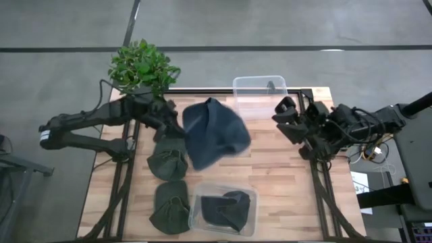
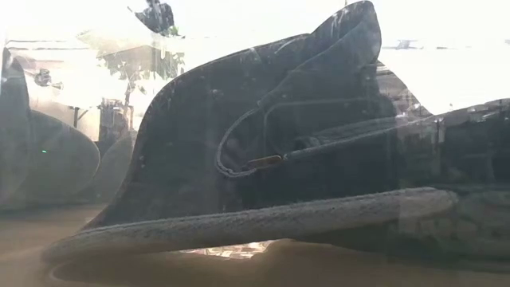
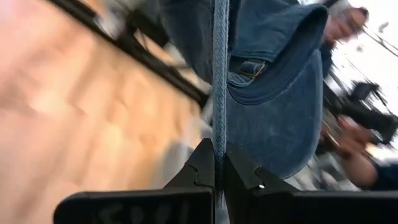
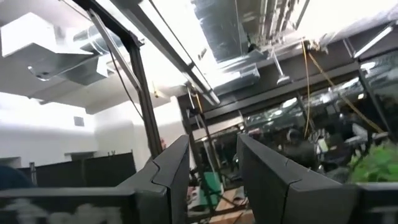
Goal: Pick & Place hat
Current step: Put the bottom blue cap into the bottom transparent bin, then put the blue cap into the bottom transparent bin
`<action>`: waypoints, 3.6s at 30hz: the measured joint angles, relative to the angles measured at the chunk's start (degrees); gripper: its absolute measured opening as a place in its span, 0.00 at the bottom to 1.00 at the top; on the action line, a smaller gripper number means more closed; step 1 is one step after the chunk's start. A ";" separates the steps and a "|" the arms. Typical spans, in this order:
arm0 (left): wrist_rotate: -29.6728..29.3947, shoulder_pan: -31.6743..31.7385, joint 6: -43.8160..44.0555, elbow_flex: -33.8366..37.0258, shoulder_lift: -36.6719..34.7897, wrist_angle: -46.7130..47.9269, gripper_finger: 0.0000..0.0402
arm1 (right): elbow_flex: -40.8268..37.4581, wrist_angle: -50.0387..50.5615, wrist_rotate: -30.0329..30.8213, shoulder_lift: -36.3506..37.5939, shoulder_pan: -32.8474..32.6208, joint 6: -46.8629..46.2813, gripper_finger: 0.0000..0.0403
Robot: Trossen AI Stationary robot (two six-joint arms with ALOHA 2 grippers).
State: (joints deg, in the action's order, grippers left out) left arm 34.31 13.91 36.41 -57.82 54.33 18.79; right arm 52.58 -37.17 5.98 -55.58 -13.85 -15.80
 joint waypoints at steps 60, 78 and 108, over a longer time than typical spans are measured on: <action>-4.76 -27.89 -13.06 -12.02 33.96 4.34 0.08 | -0.09 2.71 6.03 -5.35 -0.02 -3.16 0.32; -21.21 -26.79 -20.04 -18.27 29.71 13.11 0.41 | -0.09 3.76 6.03 -5.35 -0.02 -3.05 0.32; -44.04 -7.21 -40.63 -2.82 27.08 19.59 0.41 | -0.09 6.08 6.08 -5.39 0.00 -2.03 0.32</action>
State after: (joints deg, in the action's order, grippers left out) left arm -9.73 6.70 -4.22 -60.64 81.41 38.39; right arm 52.49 -31.09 12.06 -60.97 -13.85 -17.83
